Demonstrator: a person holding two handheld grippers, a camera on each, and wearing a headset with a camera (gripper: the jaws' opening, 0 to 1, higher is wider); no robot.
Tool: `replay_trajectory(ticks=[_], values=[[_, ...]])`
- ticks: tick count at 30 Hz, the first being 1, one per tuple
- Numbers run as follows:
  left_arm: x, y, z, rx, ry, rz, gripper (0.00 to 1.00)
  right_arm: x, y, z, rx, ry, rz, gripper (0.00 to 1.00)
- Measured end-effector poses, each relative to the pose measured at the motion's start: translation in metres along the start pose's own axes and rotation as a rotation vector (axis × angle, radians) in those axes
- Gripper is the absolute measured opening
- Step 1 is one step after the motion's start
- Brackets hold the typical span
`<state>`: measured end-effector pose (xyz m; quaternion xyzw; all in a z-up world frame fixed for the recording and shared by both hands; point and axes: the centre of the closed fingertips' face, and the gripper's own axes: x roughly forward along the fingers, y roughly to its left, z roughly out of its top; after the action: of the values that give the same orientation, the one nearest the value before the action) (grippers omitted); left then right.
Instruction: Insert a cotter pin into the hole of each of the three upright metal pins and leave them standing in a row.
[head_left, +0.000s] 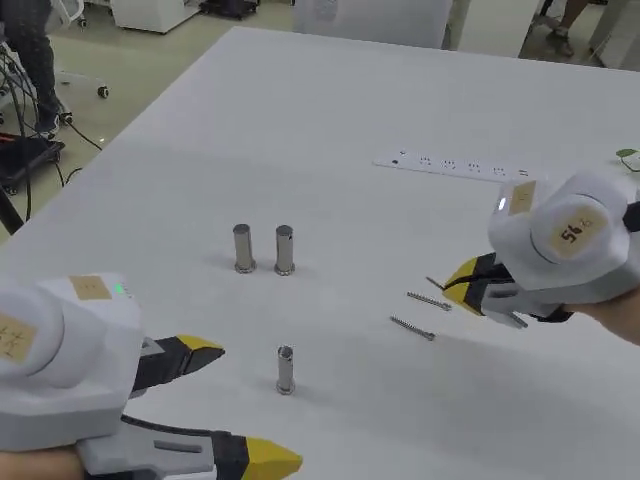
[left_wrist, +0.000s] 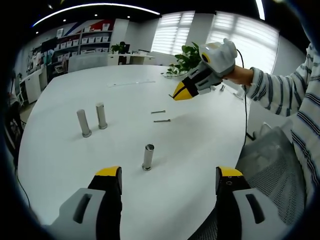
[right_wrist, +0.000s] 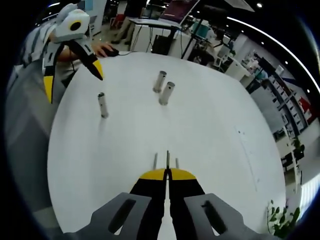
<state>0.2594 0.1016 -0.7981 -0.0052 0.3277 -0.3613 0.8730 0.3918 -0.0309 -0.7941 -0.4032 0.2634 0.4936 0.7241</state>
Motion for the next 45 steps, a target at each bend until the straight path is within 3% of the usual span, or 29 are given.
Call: replay_trajectory(ticks=[12, 18, 24, 42, 45], values=[[0.010, 0.004, 0.029, -0.008, -0.049, -0.025, 0.68, -0.013, 0.011, 0.008, -0.033, -0.046, -0.045, 0.01], [0.020, 0.010, 0.044, -0.011, -0.066, -0.008, 0.68, -0.018, 0.021, 0.011, -0.036, -0.066, -0.058, 0.01], [0.026, 0.007, 0.058, -0.024, -0.094, -0.033, 0.63, -0.025, 0.031, 0.017, -0.047, -0.091, -0.075, 0.01], [0.046, -0.013, 0.074, -0.016, -0.109, -0.112, 0.51, -0.038, 0.052, 0.033, -0.077, -0.148, -0.129, 0.01], [0.049, -0.019, 0.076, -0.033, -0.111, -0.143, 0.42, -0.037, 0.056, 0.034, -0.087, -0.150, -0.129, 0.01]])
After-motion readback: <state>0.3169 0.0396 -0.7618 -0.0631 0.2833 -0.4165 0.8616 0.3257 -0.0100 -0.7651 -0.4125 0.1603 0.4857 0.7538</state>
